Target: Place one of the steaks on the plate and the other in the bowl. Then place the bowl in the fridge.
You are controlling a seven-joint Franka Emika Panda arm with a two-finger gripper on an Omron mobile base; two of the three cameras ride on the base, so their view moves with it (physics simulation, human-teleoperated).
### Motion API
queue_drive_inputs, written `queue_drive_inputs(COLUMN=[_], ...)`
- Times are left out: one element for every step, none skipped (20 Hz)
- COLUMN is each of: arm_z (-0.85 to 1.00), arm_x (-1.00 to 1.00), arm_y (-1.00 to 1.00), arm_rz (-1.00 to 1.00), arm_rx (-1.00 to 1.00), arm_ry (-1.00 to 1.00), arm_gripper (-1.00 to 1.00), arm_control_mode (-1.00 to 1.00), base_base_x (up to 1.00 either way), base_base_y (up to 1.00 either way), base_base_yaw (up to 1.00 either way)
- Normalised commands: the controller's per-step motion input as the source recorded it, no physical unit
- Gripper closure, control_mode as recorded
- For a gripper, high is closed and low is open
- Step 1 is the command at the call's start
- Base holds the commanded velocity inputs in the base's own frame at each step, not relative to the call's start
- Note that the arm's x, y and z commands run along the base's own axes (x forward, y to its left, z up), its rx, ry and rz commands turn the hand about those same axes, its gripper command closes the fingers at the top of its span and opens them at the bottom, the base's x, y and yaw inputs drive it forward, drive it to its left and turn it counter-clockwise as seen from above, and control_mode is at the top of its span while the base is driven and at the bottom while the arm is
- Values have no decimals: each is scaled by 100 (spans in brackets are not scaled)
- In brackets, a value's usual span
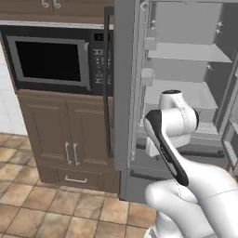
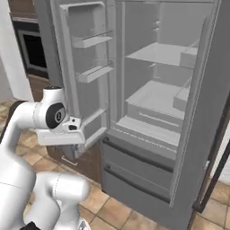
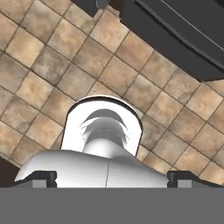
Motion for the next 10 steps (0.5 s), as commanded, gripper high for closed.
queue_drive_inputs(arm_z=[0,0,0,0,0,0,0,0,0,0], arm_x=[0,0,0,0,0,0,0,0,0,0], arm_y=[0,0,0,0,0,0,0,0,0,0], arm_rz=[0,0,0,0,0,0,0,0,0,0], arm_rx=[0,0,0,0,0,0,0,0,0,0], arm_ry=[0,0,0,0,0,0,0,0,0,0], arm_gripper=[-100,-100,-100,-100,-100,-100,-100,-100,-100,-100], arm_control_mode=[100,100,100,100,100,100,100,100,100,100], base_base_x=[-61,-78,-89,-96,-92,-89,-79,-85,-85,-84], base_base_y=[-12,-9,-10,-18,-19,-19,-24,-26,-16,-7], base_base_yaw=[66,61,58,58,57,58,59,58,57,57])
